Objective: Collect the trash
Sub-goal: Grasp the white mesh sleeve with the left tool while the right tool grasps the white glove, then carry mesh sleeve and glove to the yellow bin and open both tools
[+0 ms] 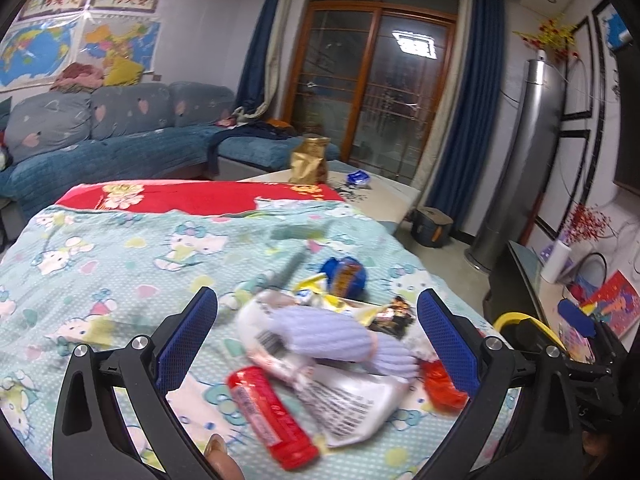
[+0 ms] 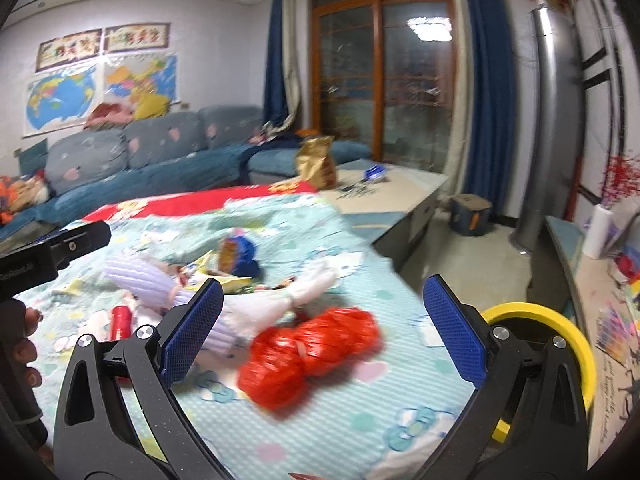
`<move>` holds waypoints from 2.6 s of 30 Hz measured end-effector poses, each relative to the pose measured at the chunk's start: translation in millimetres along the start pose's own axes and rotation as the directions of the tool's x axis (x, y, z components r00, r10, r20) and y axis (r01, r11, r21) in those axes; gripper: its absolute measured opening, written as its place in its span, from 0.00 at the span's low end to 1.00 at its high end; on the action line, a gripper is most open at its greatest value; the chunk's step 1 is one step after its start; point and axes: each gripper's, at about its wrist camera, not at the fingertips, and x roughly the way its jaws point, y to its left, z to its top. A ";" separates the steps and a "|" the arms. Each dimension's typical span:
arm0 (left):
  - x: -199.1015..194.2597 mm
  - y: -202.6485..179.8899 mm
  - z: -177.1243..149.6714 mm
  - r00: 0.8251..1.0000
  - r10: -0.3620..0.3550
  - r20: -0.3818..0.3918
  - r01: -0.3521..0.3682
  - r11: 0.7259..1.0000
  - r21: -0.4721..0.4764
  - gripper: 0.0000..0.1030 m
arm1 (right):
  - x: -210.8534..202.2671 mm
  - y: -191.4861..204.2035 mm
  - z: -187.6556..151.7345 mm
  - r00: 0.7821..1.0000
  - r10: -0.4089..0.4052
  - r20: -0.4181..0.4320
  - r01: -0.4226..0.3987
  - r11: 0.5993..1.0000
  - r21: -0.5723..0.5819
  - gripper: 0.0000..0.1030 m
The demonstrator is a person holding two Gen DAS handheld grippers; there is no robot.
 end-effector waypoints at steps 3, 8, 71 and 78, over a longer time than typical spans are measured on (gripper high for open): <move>3.1 14.6 2.6 0.999 0.026 -0.018 -0.027 1.000 -0.014 0.94 | 15.6 9.6 2.8 0.998 0.040 -0.048 -0.040 0.999 -0.014 0.90; 13.9 33.6 2.1 0.996 0.024 -0.081 -0.028 0.999 -0.044 0.94 | 37.1 22.6 1.0 0.988 0.073 -0.135 -0.081 0.995 -0.056 0.84; 45.6 -161.1 20.0 0.863 -0.472 -0.182 0.489 0.870 0.063 0.15 | -25.0 -132.5 -8.3 0.986 -0.138 -0.095 0.146 0.987 0.075 0.04; 51.9 -194.4 8.4 0.836 -0.504 -0.215 0.532 0.841 0.098 0.15 | -31.7 -161.2 -16.9 0.978 -0.170 -0.124 0.186 0.974 0.130 0.04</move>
